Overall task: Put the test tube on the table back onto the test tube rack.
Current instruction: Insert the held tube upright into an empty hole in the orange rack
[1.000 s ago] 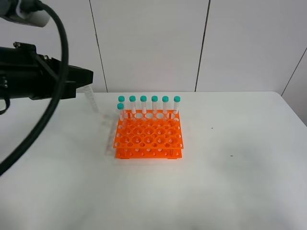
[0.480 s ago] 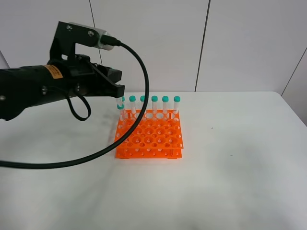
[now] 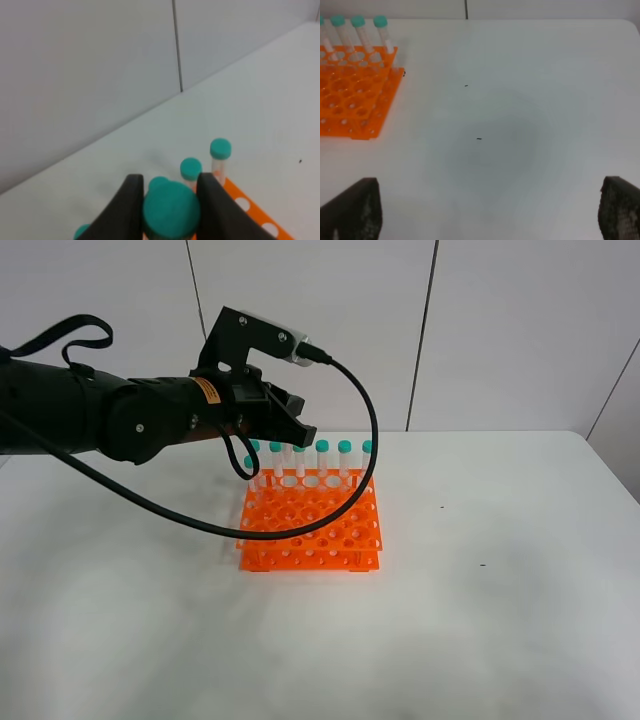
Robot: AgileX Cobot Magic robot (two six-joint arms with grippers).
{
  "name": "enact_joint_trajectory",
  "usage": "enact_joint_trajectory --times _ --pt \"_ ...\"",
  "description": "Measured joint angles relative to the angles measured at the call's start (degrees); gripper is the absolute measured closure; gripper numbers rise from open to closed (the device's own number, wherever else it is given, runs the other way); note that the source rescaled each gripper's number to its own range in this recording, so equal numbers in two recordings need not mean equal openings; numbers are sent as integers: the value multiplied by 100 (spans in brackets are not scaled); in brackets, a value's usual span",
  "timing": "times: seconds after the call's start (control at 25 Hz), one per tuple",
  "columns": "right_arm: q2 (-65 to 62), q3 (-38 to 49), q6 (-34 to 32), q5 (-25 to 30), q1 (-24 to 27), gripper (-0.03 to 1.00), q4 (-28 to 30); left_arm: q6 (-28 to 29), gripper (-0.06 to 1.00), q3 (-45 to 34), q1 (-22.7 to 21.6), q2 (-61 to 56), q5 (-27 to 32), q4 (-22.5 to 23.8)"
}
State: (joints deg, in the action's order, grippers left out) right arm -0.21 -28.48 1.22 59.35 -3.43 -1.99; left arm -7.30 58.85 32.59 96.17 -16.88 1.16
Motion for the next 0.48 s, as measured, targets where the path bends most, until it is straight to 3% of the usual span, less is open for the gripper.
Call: enact_joint_trajectory --times 0.2,0.48 --pt "0 0 0 0 0 4 0 370 94 13 -163 325 -34 6" --pt "0 0 0 0 0 4 0 419 94 13 -163 402 -270 6"
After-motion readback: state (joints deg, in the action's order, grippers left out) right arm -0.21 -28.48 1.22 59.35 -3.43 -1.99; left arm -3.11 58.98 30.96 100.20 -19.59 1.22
